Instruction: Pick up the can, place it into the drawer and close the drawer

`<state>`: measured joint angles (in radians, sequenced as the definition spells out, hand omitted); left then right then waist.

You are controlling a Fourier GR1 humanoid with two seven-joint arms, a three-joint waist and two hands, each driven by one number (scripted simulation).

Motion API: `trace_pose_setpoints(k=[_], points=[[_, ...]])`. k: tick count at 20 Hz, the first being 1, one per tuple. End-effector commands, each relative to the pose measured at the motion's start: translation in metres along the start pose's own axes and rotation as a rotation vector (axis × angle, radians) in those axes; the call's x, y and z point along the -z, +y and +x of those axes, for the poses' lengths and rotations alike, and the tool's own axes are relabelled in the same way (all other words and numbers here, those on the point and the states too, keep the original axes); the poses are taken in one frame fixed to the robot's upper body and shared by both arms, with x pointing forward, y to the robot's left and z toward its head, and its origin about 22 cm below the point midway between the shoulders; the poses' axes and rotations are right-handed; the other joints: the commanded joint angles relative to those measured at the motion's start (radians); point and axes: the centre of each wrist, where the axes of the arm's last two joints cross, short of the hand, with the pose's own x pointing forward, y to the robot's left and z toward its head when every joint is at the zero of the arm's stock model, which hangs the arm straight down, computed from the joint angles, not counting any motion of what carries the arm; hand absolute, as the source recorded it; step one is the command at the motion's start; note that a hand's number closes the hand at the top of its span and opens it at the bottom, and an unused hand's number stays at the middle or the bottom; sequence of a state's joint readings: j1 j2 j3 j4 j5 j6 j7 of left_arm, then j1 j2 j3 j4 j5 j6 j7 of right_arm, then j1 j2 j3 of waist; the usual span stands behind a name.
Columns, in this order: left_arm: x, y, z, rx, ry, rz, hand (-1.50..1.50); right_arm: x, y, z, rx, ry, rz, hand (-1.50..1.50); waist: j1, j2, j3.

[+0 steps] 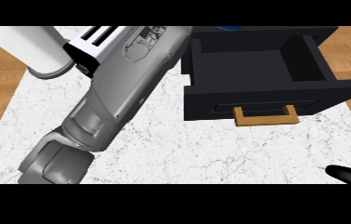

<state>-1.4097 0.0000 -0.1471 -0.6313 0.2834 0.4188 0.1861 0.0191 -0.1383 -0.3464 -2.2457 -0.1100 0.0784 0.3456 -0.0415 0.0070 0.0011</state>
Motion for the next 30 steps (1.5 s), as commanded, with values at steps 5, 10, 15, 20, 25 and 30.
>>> trace_pose_setpoints(k=[5, 10, 15, 20, 25, 30], points=[[0.012, -0.015, 0.018, 0.047, 0.033, 0.031, 1.50, -0.002, 0.005, 0.004, 0.006, -0.018, 0.023, -1.50, -0.033, 0.010, 0.001], [0.009, -0.024, 0.014, 0.099, -0.002, 0.076, 1.50, 0.016, 0.011, 0.002, 0.017, -0.005, 0.041, -1.50, -0.040, 0.012, 0.002], [0.012, -0.020, 0.004, 0.104, 0.013, 0.157, -1.50, 0.012, 0.009, 0.007, 0.004, -0.025, 0.057, -1.50, -0.066, 0.017, 0.003], [0.014, -0.019, 0.003, 0.100, 0.011, 0.213, -1.50, 0.013, 0.018, 0.000, 0.005, -0.033, 0.060, -1.50, -0.067, 0.021, 0.003], [0.014, -0.025, 0.019, 0.081, -0.012, 0.232, -1.50, 0.018, 0.022, 0.016, -0.120, -0.114, 0.124, -1.50, -0.071, 0.021, 0.003], [0.014, -0.019, 0.005, 0.027, 0.006, 0.219, -1.50, 0.033, 0.028, 0.016, -0.254, -0.178, 0.175, -1.50, -0.061, 0.024, 0.002]])
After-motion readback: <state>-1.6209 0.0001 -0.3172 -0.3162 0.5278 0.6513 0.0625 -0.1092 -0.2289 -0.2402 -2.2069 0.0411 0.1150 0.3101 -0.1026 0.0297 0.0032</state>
